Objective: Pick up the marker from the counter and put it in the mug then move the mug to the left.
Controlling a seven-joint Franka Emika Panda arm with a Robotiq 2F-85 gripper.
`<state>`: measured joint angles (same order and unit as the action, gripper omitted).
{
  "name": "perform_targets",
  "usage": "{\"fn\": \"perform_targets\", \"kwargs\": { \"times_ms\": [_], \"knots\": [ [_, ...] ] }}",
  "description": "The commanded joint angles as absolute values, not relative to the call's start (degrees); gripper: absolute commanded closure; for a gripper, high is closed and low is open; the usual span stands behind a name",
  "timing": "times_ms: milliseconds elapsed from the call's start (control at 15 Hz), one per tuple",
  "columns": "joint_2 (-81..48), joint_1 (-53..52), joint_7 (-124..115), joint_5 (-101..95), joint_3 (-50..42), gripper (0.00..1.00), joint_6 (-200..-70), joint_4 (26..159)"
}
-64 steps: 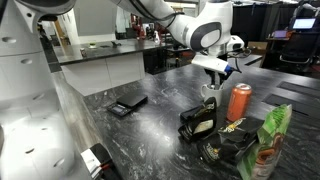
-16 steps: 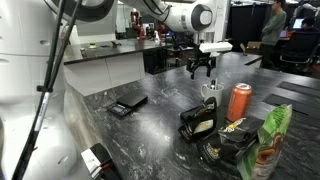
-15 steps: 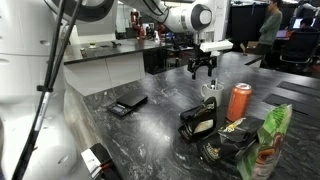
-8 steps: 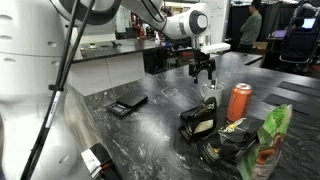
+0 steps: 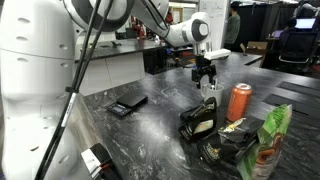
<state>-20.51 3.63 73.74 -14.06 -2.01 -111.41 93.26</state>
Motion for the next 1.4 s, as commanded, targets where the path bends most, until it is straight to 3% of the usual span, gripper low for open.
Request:
{"fn": "perform_targets", "kwargs": {
  "times_ms": [0,667,1333],
  "knots": [
    [-24.0,4.5,75.4,-14.8,-1.4,0.28,-111.8,89.9],
    [-25.9,4.5,73.9,-14.5,-1.4,0.98,-111.0,87.6],
    [-24.4,0.2,62.4,-14.5,0.6,0.96,-104.3,88.8]
  ]
}}
